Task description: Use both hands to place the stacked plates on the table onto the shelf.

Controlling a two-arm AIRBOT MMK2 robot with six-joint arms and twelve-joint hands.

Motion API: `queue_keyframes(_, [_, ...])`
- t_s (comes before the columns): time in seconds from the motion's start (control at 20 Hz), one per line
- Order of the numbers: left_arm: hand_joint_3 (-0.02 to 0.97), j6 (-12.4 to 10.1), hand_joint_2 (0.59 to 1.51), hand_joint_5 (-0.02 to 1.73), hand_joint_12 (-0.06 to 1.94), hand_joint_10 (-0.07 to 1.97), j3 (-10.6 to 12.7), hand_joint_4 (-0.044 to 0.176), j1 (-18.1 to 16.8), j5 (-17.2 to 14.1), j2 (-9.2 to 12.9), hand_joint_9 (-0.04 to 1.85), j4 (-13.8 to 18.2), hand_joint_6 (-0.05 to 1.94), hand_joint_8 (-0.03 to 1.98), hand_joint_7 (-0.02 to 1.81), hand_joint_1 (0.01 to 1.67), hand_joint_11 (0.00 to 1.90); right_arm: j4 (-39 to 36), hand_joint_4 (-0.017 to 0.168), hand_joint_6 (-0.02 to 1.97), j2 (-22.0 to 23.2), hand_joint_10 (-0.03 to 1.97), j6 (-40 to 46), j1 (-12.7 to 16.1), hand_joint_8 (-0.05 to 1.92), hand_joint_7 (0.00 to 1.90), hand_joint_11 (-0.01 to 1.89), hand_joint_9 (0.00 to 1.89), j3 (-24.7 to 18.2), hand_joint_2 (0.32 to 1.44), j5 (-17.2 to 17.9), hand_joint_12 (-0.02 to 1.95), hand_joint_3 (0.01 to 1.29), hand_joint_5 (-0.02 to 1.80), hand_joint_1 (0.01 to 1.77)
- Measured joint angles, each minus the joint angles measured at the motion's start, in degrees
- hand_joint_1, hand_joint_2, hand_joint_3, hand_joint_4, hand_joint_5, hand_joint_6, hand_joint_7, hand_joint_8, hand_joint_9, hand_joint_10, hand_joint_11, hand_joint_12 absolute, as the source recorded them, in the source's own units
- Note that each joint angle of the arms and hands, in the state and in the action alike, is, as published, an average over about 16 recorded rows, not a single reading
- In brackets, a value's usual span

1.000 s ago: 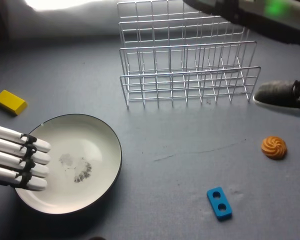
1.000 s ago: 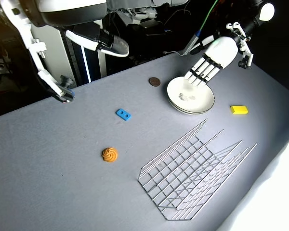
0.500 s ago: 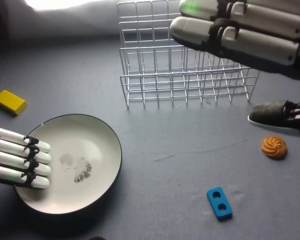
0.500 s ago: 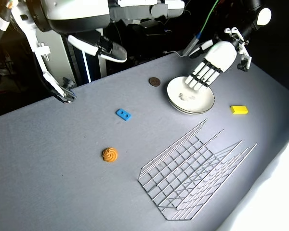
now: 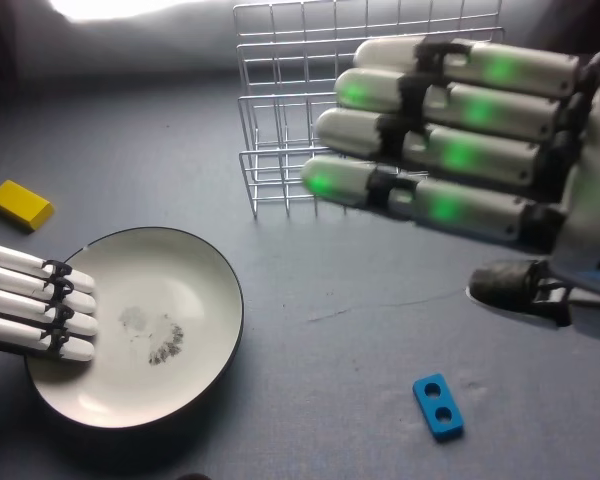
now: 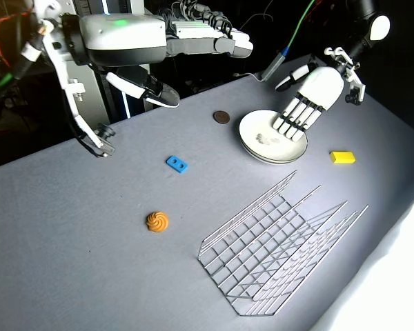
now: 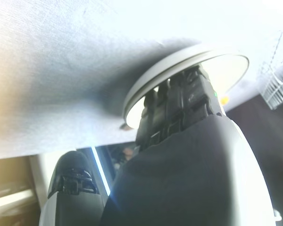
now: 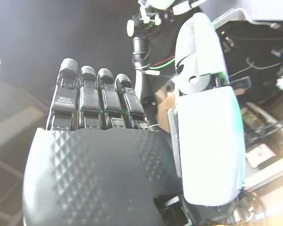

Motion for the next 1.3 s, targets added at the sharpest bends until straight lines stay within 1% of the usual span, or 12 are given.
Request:
queue_keyframes(0.15, [0.022, -0.6, 1.140, 0.05, 0.00, -0.01, -0.3, -0.002, -0.3, 0.5, -0.2, 0.03, 0.1, 0.00, 0.00, 0.03, 0.02, 0.02, 1.3, 0.002, 0.02, -1.5, 0.02, -1.9, 0.1, 0.01, 0.01, 0.02, 0.02, 0.0, 1.04, -2.1, 0.21, 0.02, 0.02, 1.10])
queue_keyframes(0.3, [0.022, -1.4, 1.141, 0.05, 0.00, 0.00, -1.5, -0.002, -1.0, 1.2, -0.3, 0.03, 0.3, 0.00, 0.00, 0.03, 0.02, 0.02, 2.5, 0.002, 0.02, -3.0, 0.02, -3.3, 0.8, 0.01, 0.01, 0.01, 0.02, 0.0, 1.04, -4.8, 0.20, 0.02, 0.02, 1.11])
queue_keyframes(0.5, [0.022, -2.7, 1.142, 0.05, 0.00, 0.00, -4.0, -0.003, -2.5, 2.7, -0.3, 0.03, 1.1, -0.01, -0.01, 0.02, 0.02, 0.02, 4.2, 0.002, 0.02, -5.2, 0.02, -4.8, 2.1, 0.01, 0.01, 0.01, 0.02, 0.4, 1.04, -8.9, 0.20, 0.01, 0.02, 1.12])
queue_keyframes(0.7, [0.022, -4.2, 1.143, 0.05, 0.01, 0.01, -6.9, -0.005, -4.4, 4.7, -0.1, 0.03, 2.2, -0.01, -0.01, 0.02, 0.02, 0.02, 5.5, 0.002, 0.02, -8.0, 0.02, -5.9, 3.3, 0.01, 0.01, 0.01, 0.02, 1.8, 1.04, -12.4, 0.21, 0.02, 0.02, 1.12])
queue_keyframes(0.95, [0.023, -5.6, 1.145, 0.05, 0.01, 0.01, -10.0, -0.005, -6.6, 7.0, 0.2, 0.03, 3.5, -0.01, -0.01, 0.02, 0.02, 0.02, 5.7, 0.002, 0.02, -13.3, 0.02, -7.1, 4.1, 0.01, 0.01, 0.01, 0.02, 5.2, 1.04, -16.0, 0.22, 0.02, 0.02, 1.11])
queue_keyframes(1.1, [0.022, -6.1, 1.146, 0.05, 0.01, 0.02, -11.1, -0.005, -7.5, 7.9, 0.3, 0.03, 4.2, -0.01, -0.01, 0.02, 0.02, 0.02, 5.8, 0.002, 0.02, -17.5, 0.02, -7.6, 4.4, 0.01, 0.01, 0.01, 0.02, 8.2, 1.05, -18.0, 0.23, 0.02, 0.02, 1.11])
queue_keyframes(1.3, [0.021, -6.5, 1.146, 0.05, 0.01, 0.02, -11.8, -0.004, -8.1, 8.6, 0.5, 0.03, 4.6, -0.01, -0.01, 0.03, 0.02, 0.02, 6.5, 0.002, 0.02, -23.5, 0.02, -8.1, 4.6, 0.01, 0.01, 0.01, 0.02, 12.6, 1.05, -20.3, 0.26, 0.02, 0.02, 1.10])
